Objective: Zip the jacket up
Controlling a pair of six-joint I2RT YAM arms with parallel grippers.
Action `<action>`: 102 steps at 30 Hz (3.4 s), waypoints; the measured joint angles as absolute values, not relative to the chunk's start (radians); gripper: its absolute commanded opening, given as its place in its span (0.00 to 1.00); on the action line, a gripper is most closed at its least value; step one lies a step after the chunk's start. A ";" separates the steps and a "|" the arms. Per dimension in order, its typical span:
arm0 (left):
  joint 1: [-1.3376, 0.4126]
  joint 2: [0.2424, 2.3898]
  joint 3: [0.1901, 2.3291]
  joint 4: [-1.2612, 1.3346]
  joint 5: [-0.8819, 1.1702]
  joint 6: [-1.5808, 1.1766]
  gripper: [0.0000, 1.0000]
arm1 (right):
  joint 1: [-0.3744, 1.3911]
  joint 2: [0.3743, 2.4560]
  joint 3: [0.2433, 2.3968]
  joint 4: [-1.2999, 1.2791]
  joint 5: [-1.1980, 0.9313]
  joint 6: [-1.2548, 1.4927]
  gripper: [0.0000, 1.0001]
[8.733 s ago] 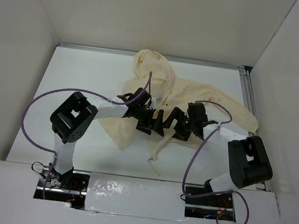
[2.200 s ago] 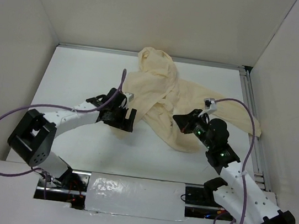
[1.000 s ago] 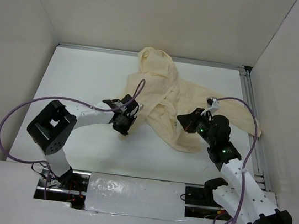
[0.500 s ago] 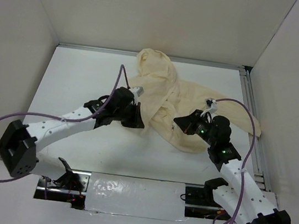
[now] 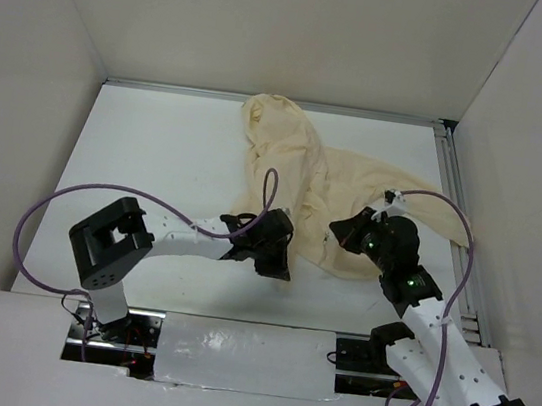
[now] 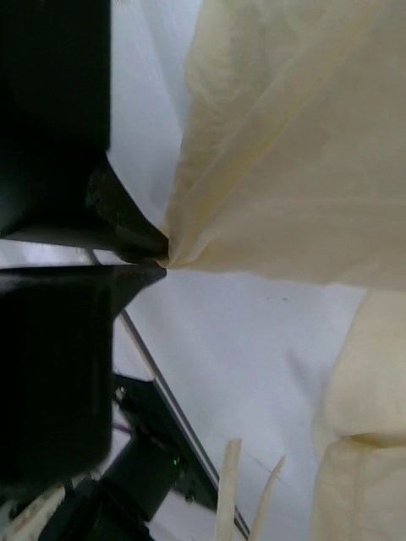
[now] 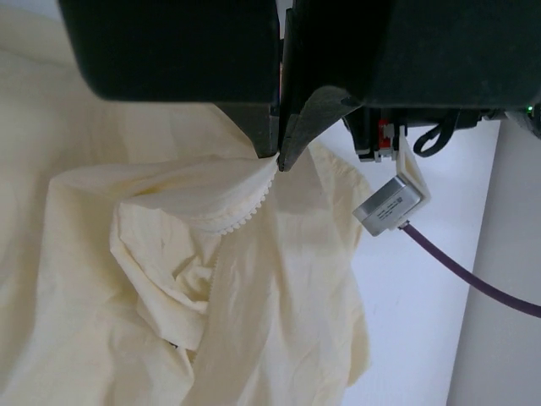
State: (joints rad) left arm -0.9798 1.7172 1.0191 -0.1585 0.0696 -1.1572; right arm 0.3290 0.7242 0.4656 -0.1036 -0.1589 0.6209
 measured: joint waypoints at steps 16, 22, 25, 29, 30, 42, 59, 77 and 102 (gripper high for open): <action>-0.994 1.710 1.251 -0.469 0.060 -0.957 0.97 | 0.326 0.722 0.466 -0.152 -0.143 0.607 0.00; -0.994 1.719 1.232 -0.533 0.047 -0.833 0.99 | 0.326 0.730 0.466 -0.152 -0.146 0.600 0.00; -0.994 1.739 1.231 -0.512 0.081 -0.780 0.97 | 0.326 0.730 0.466 -0.152 -0.146 0.596 0.00; -0.994 1.781 1.232 -0.482 0.109 -0.736 0.83 | 0.326 0.730 0.466 -0.152 -0.145 0.593 0.00; -0.994 1.796 1.233 -0.478 0.110 -0.731 0.83 | 0.326 0.730 0.466 -0.152 -0.143 0.593 0.00; -0.994 1.882 1.237 -0.464 0.136 -0.687 0.48 | 0.326 0.721 0.466 -0.159 -0.116 0.586 0.00; -1.013 1.942 1.316 -0.509 0.112 -0.794 0.57 | 0.320 0.736 0.466 -0.170 -0.082 0.586 0.00; -1.065 2.062 1.510 -0.757 -0.049 -1.042 0.45 | 0.320 0.746 0.466 -0.178 -0.040 0.595 0.00; -1.017 1.770 1.207 -0.467 -0.026 -0.916 0.00 | 0.320 0.620 0.403 -0.134 -0.155 0.568 0.00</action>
